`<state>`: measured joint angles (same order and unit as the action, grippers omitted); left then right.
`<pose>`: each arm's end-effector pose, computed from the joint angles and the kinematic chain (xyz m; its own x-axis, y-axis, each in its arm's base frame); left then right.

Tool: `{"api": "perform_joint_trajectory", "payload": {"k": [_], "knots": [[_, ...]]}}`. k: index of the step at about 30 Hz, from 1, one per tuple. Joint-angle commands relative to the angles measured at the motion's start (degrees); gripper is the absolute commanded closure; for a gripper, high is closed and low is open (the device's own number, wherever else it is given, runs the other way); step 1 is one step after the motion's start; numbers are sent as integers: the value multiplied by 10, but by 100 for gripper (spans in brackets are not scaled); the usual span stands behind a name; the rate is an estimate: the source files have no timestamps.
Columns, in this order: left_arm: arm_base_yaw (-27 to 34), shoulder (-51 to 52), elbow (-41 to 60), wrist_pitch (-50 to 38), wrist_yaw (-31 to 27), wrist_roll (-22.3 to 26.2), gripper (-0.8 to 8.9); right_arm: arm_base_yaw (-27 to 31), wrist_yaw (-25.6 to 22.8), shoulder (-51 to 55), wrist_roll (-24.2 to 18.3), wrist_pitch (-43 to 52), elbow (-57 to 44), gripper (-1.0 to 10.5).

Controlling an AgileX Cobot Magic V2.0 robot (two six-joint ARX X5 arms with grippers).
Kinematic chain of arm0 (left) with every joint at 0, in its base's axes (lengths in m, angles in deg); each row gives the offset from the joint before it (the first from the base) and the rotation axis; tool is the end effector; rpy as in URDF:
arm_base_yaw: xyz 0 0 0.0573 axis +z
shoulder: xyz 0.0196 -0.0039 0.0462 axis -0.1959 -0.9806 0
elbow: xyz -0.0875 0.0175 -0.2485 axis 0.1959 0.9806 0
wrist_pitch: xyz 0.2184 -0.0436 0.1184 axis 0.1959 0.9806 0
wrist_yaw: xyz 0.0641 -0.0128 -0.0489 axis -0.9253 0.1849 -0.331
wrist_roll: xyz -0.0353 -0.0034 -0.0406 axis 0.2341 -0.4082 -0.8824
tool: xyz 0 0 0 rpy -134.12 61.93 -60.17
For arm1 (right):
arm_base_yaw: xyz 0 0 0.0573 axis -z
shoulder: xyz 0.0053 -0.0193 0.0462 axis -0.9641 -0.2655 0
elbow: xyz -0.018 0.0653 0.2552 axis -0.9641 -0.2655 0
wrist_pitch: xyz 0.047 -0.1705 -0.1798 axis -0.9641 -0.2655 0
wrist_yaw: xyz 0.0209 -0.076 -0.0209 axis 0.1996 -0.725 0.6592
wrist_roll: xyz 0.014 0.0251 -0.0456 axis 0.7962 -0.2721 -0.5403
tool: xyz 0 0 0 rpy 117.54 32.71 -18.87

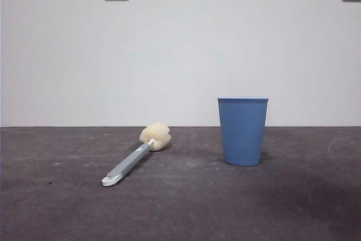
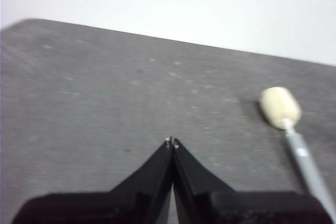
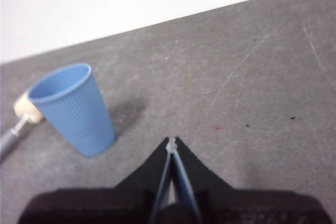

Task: Pick up the cup brush,pick up the cup,insert the brush into the cup,clean the cup,put the cup brush back,put the cup back to the fixed position on the table

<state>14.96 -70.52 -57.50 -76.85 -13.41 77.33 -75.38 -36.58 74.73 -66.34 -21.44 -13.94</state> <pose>0.0955 0.0025 0.1585 0.9909 -0.0647 -0.1181 0.0384 0.9764 -0.2127 0.0943 0.0051 0.1563 0.9763 0.1434 -0.1620 -0.1021 0.9656 0.2390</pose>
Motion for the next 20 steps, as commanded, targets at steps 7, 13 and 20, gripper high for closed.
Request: {"api": "perform_joint_trajectory", "payload": {"k": [7, 13, 20], "knots": [[1, -52, -106, 46, 41, -27, 820, -1, 37, -44, 43, 4, 102, 959], [1, -147, -210, 122, 114, -8, 820, -4, 112, -139, 7, -70, 207, 959], [1, -249, -336, 254, 207, 96, 820, -25, 199, -269, -117, -267, 367, 959]]}}
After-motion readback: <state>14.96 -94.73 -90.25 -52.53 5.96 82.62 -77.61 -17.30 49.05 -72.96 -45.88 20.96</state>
